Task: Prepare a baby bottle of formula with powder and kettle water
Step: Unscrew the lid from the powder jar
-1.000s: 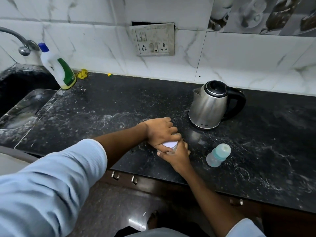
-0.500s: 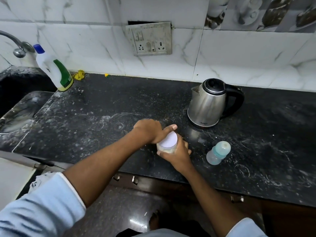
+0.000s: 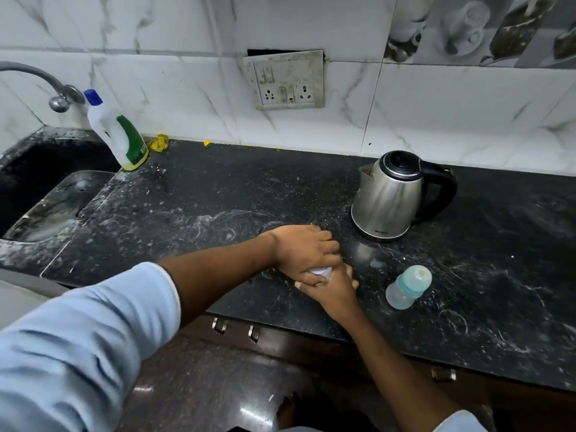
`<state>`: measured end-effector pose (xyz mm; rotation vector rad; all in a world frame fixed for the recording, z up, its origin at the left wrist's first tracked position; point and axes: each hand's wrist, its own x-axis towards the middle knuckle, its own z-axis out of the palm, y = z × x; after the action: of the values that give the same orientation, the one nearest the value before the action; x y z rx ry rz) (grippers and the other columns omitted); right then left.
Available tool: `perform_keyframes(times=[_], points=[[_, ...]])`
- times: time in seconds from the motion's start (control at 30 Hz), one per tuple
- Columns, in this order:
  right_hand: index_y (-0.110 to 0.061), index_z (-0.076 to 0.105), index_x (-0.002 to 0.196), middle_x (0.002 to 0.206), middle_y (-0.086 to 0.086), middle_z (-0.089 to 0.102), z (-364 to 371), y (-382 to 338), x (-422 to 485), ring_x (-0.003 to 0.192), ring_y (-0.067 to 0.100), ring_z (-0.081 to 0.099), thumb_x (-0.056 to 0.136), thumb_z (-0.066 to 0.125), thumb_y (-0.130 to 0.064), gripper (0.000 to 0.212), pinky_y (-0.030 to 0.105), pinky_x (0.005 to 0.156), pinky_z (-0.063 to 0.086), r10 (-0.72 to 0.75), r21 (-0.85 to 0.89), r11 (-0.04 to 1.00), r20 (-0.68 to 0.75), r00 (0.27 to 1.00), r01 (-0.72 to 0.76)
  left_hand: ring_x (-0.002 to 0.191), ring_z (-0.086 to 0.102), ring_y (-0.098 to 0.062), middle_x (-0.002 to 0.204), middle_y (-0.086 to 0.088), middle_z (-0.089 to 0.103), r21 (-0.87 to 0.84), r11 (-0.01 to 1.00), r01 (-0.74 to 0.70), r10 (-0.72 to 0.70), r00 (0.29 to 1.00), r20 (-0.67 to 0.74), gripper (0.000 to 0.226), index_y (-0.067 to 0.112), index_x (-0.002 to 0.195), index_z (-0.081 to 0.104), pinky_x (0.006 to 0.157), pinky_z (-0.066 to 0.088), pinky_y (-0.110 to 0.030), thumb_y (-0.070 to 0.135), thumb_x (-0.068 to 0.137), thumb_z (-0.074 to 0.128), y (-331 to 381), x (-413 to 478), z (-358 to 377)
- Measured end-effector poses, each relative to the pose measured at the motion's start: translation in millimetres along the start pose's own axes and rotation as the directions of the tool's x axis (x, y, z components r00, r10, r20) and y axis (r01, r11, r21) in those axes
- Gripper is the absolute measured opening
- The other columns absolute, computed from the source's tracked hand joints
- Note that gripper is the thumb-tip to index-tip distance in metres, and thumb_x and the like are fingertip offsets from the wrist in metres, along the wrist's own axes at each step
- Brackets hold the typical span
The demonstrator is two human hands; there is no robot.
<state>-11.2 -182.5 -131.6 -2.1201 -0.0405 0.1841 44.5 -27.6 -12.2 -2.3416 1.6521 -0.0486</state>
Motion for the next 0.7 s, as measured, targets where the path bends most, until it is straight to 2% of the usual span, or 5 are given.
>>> perform_keyframes(times=[0.13,0.33,0.5,0.57,0.7], points=[[-0.048,0.044,0.119,0.107,-0.03,0.046,-3,-2,-2,0.126,0.017,0.043,0.053,0.085,-0.067,0.08,0.039,0.1,0.044,-0.022,0.024,0.999,-0.001,1.0,0.022,0.099,0.064,-0.036,0.113,-0.017,0.066,-0.03,0.961,0.276,-0.273,0.959,0.073,0.058,0.008,0.121,0.062,0.084,0.053,-0.047,0.062,0.106,0.045,16,11,2],[-0.042,0.05,0.13,0.124,-0.028,0.053,-6,-12,-4,0.126,0.006,0.05,0.057,0.086,-0.059,0.082,0.041,0.105,0.049,-0.048,0.075,0.996,0.015,0.999,0.046,0.099,0.072,-0.038,0.106,-0.02,0.074,-0.186,0.631,0.753,-0.666,0.649,0.369,0.094,0.003,0.104,0.072,0.069,0.046,-0.039,0.087,0.095,0.032,21,31,-10],[-0.037,0.037,0.147,0.124,-0.016,0.037,-8,-10,-5,0.137,0.023,0.034,0.056,0.088,-0.063,0.108,0.05,0.114,0.036,0.055,-0.009,0.998,0.043,0.998,-0.055,0.081,0.08,-0.038,0.079,-0.034,0.074,-0.193,0.243,0.951,-0.499,0.293,0.815,0.126,-0.008,0.141,0.057,0.09,0.058,-0.044,0.098,0.087,0.015,-3,27,-43],[-0.036,0.037,0.147,0.122,-0.016,0.035,-8,-10,-5,0.136,0.023,0.034,0.057,0.089,-0.062,0.107,0.05,0.114,0.034,0.059,-0.026,0.998,0.041,0.997,-0.058,0.103,0.076,-0.041,0.12,-0.035,0.071,-0.193,0.281,0.94,-0.545,0.322,0.774,0.122,-0.001,0.149,0.054,0.091,0.053,-0.044,0.099,0.086,0.023,-10,25,-48],[-0.033,0.035,0.148,0.125,-0.007,0.041,-6,-9,-5,0.134,0.027,0.038,0.055,0.085,-0.067,0.111,0.05,0.112,0.037,0.073,-0.035,0.997,0.043,0.996,-0.072,0.131,0.053,-0.029,0.154,-0.006,0.048,-0.305,0.678,0.669,-0.445,0.704,0.554,0.098,0.027,0.157,0.041,0.104,0.053,-0.049,0.062,0.077,0.087,-8,22,-46]])
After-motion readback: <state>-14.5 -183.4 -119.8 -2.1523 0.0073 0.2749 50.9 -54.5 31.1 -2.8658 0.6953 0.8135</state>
